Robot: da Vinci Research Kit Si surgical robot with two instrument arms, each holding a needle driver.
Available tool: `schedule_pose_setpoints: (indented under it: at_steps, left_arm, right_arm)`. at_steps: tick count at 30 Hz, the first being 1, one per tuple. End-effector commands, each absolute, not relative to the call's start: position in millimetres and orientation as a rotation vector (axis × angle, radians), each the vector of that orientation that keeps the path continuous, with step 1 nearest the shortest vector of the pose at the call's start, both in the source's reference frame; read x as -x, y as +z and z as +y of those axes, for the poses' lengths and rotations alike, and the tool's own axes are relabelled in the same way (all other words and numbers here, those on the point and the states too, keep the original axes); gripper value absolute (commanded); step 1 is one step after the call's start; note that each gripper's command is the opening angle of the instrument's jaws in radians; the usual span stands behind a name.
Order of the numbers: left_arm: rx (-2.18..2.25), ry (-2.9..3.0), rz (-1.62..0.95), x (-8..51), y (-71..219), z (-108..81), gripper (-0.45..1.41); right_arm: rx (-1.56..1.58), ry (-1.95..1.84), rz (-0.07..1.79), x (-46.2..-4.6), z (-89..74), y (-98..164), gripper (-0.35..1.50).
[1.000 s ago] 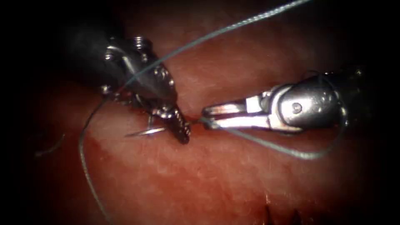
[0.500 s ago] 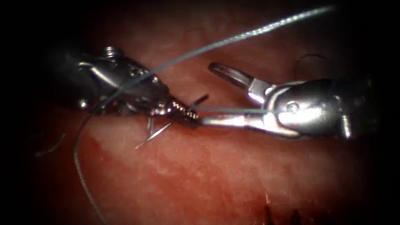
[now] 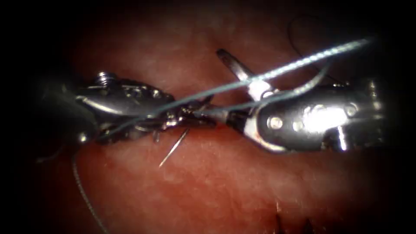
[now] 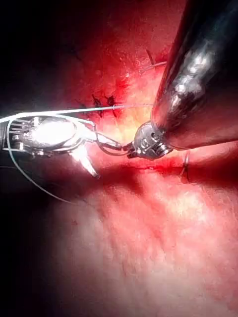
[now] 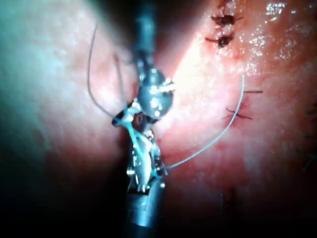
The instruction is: Wound Closure
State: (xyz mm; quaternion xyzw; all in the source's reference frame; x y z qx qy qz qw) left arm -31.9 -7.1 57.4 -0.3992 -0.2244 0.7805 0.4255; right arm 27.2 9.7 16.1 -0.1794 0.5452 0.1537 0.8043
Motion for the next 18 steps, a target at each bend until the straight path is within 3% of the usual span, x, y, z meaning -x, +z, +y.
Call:
schedule_pose_setpoints:
  at_steps: [1,2,4,6,7,14,15,16,17,18]
  left_arm:
    - [1.000,1.958,-0.565,32.2,57.7,-8.2,-0.45]
    - [1.001,1.958,-0.568,32.3,57.7,-8.2,-0.45]
    - [1.001,1.957,-0.567,32.3,57.7,-8.3,-0.45]
    - [1.001,1.957,-0.567,32.3,57.7,-8.3,-0.45]
    - [1.001,1.958,-0.568,32.3,57.7,-8.3,-0.45]
    - [1.007,1.953,-0.561,32.1,57.3,-8.2,-0.45]
    - [1.005,1.951,-0.560,32.2,57.3,-8.2,-0.32]
    - [1.010,1.946,-0.558,32.2,57.2,-8.1,0.05]
    - [1.009,1.946,-0.558,32.2,57.1,-8.1,0.29]
    - [1.011,1.943,-0.556,32.2,57.0,-8.2,0.41]
  right_arm:
    - [0.385,0.319,1.168,-28.0,8.9,16.7,0.91]
    - [0.393,0.308,1.165,-28.0,8.8,16.8,0.86]
    - [0.405,0.284,1.165,-28.0,8.8,16.9,0.57]
    - [0.405,0.229,1.150,-27.9,8.5,16.9,-0.15]
    - [0.413,0.210,1.145,-27.8,8.4,16.9,-0.35]
    - [0.397,0.118,1.141,-27.3,7.9,17.4,-0.35]
    - [0.393,0.114,1.145,-27.2,8.0,17.5,-0.35]
    - [0.384,0.107,1.150,-27.2,8.0,17.5,-0.35]
    - [0.380,0.096,1.151,-27.1,8.1,17.5,-0.35]
    - [0.365,0.084,1.163,-27.0,8.4,17.5,-0.35]
